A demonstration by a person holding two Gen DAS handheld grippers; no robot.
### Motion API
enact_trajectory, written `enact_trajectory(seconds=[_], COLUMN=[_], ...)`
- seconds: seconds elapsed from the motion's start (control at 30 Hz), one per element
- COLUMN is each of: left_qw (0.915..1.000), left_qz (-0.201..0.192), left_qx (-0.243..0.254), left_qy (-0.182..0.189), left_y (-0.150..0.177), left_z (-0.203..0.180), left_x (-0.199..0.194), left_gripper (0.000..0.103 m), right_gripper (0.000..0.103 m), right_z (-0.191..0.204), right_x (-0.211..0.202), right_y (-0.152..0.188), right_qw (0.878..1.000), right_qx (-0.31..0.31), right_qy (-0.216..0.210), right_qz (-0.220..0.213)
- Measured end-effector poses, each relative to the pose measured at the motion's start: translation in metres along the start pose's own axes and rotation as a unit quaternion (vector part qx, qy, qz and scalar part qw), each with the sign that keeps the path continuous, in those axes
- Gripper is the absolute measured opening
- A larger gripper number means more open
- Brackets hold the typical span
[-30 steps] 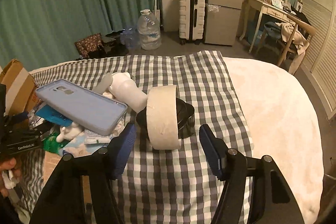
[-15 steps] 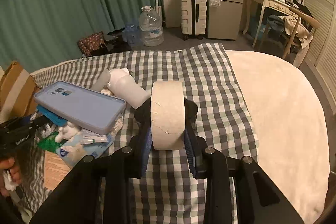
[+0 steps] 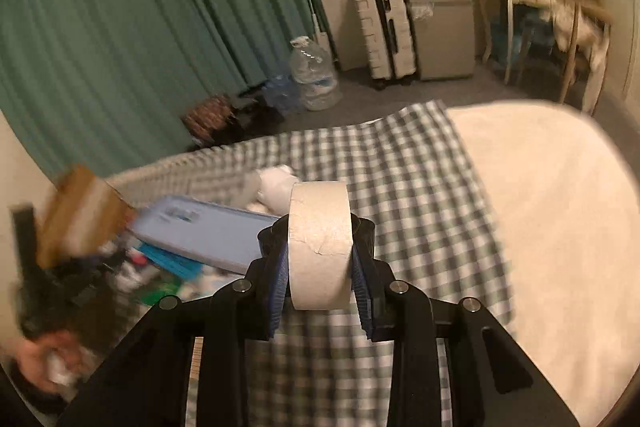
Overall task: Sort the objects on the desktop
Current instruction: 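Grasp the white tape roll with the right tool while the left grasps the patterned tissue pack, then carry the tape roll and tissue pack with both tools over the cardboard box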
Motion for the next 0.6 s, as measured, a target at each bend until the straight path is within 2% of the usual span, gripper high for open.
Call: enact_trajectory(seconds=[0.07,0.1,0.2,0.33,0.4,0.43,0.47,0.5,0.53,0.57,0.6], left_qw=[1.0000,1.0000,0.9999,0.9997,0.9997,0.9997,0.9997,0.9997,0.9996,0.9996,0.9995], left_qz=[-0.005,-0.007,-0.013,-0.021,-0.022,-0.022,-0.023,-0.025,-0.026,-0.028,-0.030], left_qx=[0.002,0.003,0.002,-0.001,-0.004,-0.004,-0.005,-0.006,-0.006,-0.007,-0.007], left_qy=[-0.003,-0.004,-0.007,-0.009,-0.008,-0.008,-0.008,-0.008,-0.007,-0.007,-0.007], left_y=[-0.001,-0.001,-0.003,-0.002,-0.001,-0.001,-0.002,-0.002,-0.001,-0.001,0.000], left_z=[-0.001,-0.001,-0.001,-0.003,-0.002,-0.002,-0.002,-0.003,-0.003,-0.003,-0.003], left_x=[-0.007,-0.010,-0.019,-0.032,-0.038,-0.040,-0.043,-0.045,-0.048,-0.051,-0.054], left_gripper=[0.020,0.020,0.019,0.019,0.018,0.018,0.018,0.018,0.018,0.018,0.018], right_gripper=[0.029,0.029,0.029,0.029,0.029,0.029,0.030,0.030,0.029,0.029,0.029], right_z=[-0.005,-0.010,-0.017,-0.020,-0.022,-0.024,-0.026,-0.020,-0.016,-0.018,-0.022], right_x=[-0.004,-0.005,-0.006,-0.012,-0.016,-0.015,-0.013,-0.012,-0.009,-0.005,-0.003], right_y=[-0.001,0.000,0.004,0.008,0.008,0.010,0.012,0.013,0.016,0.019,0.023], right_qw=[0.996,0.992,0.992,0.974,0.969,0.980,0.996,0.999,0.998,0.994,0.994], right_qx=[0.053,0.076,0.091,0.139,0.149,0.135,0.079,0.023,0.043,0.077,0.086], right_qy=[-0.076,-0.097,-0.093,-0.178,-0.197,-0.146,-0.032,0.028,-0.034,-0.070,-0.054], right_qz=[-0.001,0.001,0.003,0.000,0.000,0.009,0.022,0.025,0.032,0.043,0.050])
Point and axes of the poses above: each gripper's, at about its wrist camera, not at the fingertips, and x roughly the way its jaws point, z to its left, y to its underside, the point moved 9 cm from there along x, roughly the way its jaws point, and after that the axes turned 12 degrees about z, right-handed, at the moved point
